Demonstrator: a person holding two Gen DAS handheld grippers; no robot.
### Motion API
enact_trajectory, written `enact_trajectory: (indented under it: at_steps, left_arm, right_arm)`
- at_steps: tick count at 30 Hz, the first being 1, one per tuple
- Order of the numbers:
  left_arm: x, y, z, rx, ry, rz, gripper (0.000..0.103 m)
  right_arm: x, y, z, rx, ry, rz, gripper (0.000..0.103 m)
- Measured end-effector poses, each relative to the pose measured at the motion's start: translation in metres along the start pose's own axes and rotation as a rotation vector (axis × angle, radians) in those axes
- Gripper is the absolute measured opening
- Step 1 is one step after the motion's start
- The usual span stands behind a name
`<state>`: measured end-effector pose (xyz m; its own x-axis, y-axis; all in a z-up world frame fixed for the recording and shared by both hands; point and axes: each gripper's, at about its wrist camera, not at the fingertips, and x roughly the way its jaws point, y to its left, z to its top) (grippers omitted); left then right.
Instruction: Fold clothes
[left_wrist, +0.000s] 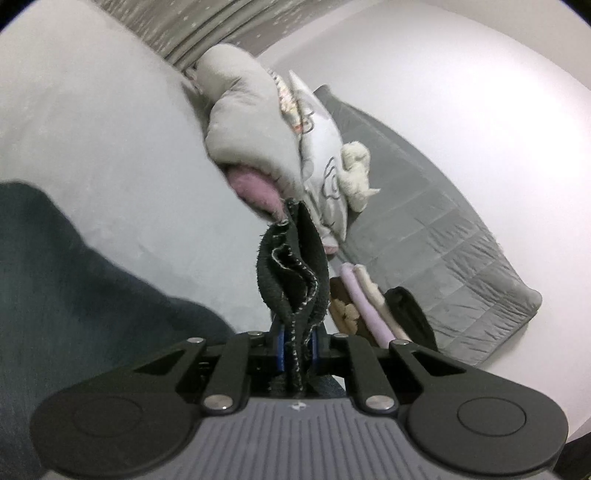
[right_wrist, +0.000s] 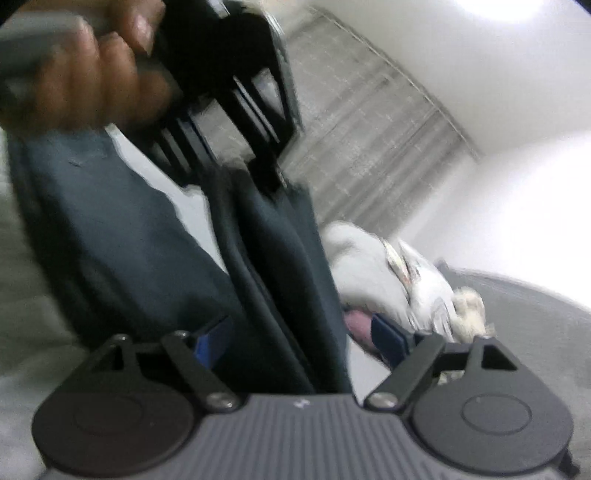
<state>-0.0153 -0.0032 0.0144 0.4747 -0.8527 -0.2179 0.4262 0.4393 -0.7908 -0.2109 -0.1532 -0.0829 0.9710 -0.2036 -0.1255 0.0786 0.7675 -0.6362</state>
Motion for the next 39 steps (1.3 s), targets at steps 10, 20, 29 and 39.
enact_trajectory:
  at_steps: [10, 20, 29, 39]
  left_arm:
    - [-0.009, -0.012, 0.017, 0.031, -0.070, -0.027, 0.009]
    - [0.015, -0.022, 0.005, 0.079, 0.005, -0.043, 0.004]
    - [0.017, -0.008, -0.001, 0.052, 0.071, -0.014, 0.014]
    - [0.042, 0.016, -0.021, 0.031, 0.235, 0.161, 0.053]
  right_arm:
    - [-0.006, -0.023, -0.007, 0.076, 0.105, -0.058, 0.083]
    - [-0.013, -0.056, -0.038, 0.120, 0.315, 0.013, 0.080]
    - [-0.011, -0.078, -0.020, 0.301, 0.247, 0.075, 0.080]
    - [0.012, -0.093, -0.028, 0.337, 0.246, 0.063, 0.080]
